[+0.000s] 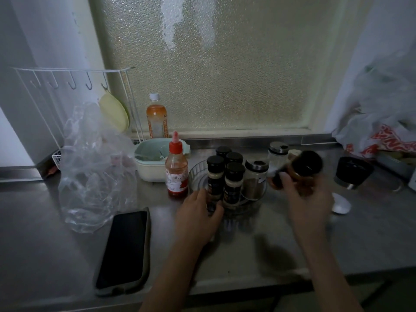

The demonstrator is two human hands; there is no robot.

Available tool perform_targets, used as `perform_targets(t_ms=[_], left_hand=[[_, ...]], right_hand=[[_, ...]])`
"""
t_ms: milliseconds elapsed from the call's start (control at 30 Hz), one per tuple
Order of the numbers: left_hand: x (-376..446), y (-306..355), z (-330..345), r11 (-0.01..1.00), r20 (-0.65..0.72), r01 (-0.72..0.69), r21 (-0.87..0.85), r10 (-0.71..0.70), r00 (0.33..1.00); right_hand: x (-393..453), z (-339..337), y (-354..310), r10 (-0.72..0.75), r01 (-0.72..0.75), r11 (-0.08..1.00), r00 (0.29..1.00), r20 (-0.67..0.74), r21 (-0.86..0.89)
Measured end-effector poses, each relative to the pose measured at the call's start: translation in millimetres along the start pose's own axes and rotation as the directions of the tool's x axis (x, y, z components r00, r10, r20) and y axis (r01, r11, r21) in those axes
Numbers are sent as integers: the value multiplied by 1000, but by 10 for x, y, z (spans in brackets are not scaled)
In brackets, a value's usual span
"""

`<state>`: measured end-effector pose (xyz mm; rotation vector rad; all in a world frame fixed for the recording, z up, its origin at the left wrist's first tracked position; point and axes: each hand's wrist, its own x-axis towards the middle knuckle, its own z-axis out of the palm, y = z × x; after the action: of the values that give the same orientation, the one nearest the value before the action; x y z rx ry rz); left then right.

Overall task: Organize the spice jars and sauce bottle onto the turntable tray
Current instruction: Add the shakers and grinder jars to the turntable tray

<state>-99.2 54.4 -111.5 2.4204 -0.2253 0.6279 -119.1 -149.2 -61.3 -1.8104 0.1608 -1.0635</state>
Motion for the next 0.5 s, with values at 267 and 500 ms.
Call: perform_targets(t_ms=[267,500], left_hand=[[-2,-9,-5,1000,-23,0,-20,0,1000],[2,-13,5,999,-6,-21,-28,21,1000]], right_hand=[[-218,399,-61,42,1,991,949,311,-135],[-189,436,24,15,68,978,921,390,-197]])
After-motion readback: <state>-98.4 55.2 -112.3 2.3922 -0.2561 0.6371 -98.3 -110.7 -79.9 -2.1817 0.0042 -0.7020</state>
